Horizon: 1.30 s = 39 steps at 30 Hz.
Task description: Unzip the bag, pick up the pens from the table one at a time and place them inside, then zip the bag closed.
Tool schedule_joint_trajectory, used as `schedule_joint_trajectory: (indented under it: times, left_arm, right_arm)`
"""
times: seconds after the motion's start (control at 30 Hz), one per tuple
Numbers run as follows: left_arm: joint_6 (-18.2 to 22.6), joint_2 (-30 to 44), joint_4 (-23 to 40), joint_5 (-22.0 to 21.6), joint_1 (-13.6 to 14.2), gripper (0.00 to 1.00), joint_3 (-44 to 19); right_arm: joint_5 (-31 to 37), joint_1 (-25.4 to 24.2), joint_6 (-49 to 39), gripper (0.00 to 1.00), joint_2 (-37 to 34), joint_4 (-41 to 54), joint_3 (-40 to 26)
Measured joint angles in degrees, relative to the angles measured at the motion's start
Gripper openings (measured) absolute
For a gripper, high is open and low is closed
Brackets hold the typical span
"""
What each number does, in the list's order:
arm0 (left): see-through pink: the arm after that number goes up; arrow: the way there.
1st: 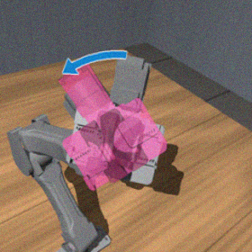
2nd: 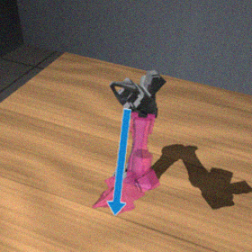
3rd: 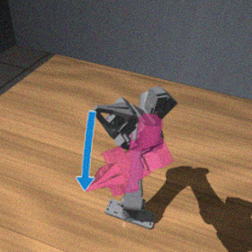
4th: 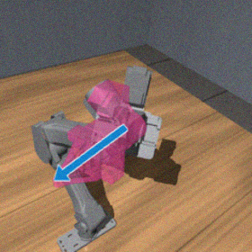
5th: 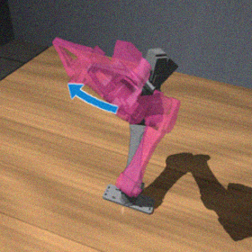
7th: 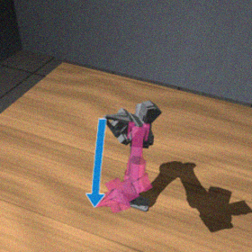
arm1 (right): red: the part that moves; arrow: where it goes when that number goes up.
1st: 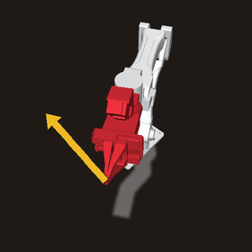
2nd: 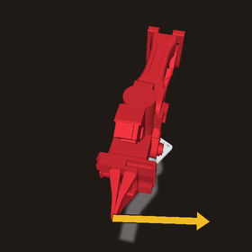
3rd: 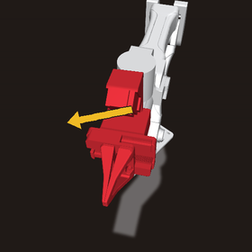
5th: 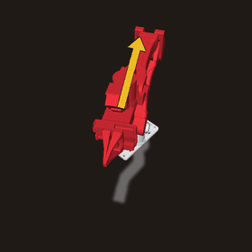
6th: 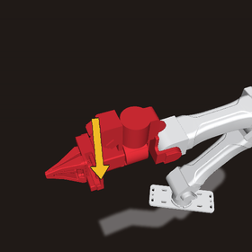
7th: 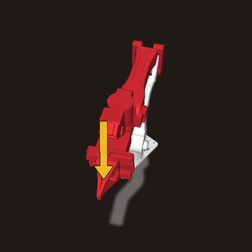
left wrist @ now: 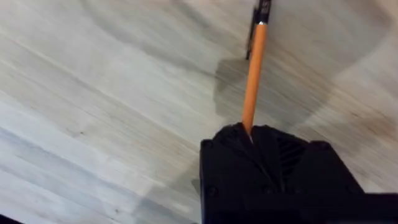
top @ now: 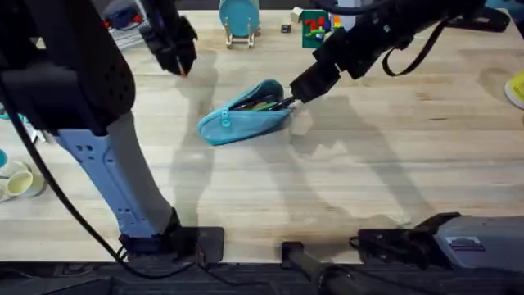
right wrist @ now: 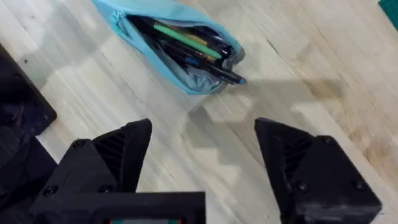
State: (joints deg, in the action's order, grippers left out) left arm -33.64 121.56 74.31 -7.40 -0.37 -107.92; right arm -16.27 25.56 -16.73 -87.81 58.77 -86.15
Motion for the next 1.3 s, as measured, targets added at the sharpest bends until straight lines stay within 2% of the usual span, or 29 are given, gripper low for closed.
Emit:
schedule_joint_trajectory:
  times: [0.2,0.47,0.6,0.77,1.03,1.3]
  left_arm:
    - [2.7,0.0,5.0,-0.4,3.6,0.046,-8.4]
    - [7.7,0.0,10.1,-1.1,8.4,0.044,-20.0]
    - [11.1,-0.6,10.2,-1.0,11.1,0.044,-22.9]
    - [15.3,-4.5,10.6,0.7,13.8,0.044,-23.5]
    - [17.3,-12.0,11.9,1.6,14.4,0.044,-24.7]
    - [17.3,-12.1,13.2,1.6,14.4,0.044,-24.9]
  right_arm:
    - [0.0,-2.0,0.0,0.996,1.5,2.7,0.0]
    - [0.0,-7.9,0.0,0.996,8.6,4.4,0.0]
    - [0.0,-10.1,-0.8,0.996,11.5,5.2,0.0]
    - [0.0,-11.5,-2.7,0.995,14.0,5.6,0.0]
    - [0.0,-11.6,-3.5,0.996,14.8,5.7,0.0]
    - [0.0,-11.6,-3.5,0.996,14.8,5.7,0.0]
